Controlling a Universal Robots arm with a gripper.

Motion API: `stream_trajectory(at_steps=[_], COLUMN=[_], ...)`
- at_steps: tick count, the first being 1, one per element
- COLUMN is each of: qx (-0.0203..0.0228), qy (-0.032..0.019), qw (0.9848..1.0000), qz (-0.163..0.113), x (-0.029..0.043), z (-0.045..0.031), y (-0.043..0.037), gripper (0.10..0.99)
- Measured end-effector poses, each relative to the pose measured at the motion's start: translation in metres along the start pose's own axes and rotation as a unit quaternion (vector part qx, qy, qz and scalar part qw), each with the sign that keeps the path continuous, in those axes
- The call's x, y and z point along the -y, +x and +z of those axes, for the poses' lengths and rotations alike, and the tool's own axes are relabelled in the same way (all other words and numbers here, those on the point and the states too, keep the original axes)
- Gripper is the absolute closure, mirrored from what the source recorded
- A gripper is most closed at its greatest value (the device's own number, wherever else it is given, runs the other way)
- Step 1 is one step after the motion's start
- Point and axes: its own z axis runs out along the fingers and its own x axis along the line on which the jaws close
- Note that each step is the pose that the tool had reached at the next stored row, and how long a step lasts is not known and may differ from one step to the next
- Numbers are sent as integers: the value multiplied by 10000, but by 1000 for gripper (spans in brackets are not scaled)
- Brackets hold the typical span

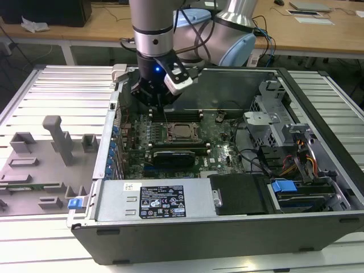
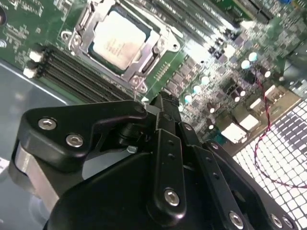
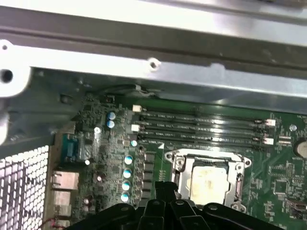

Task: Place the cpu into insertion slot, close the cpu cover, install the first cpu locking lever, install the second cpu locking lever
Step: 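Install the first cpu locking lever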

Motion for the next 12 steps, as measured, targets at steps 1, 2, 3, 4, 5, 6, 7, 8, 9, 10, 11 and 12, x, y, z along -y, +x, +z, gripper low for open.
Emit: stream_trajectory(at_steps=[1,2,3,4,5,6,7,8,9,10,11,12], qx=[13,27,41,53,69,83,98,107,108,109,108,108], qy=[-83,-172,-259,-328,-435,-522,-613,-667,-670,-670,-671,-670], qw=[10000,9998,9997,9994,9990,9986,9981,9977,9977,9977,9977,9977], qz=[5,10,14,19,25,31,36,39,40,39,38,39], x=[-3,-5,-6,-7,-8,-9,-9,-9,-10,-9,-7,-2], z=[-2,-3,-4,-4,-5,-5,-5,-5,-5,-5,-4,-2], y=[32,53,65,72,80,85,90,92,92,86,69,31], gripper=[980,980,980,980,980,980,980,980,980,980,980,980])
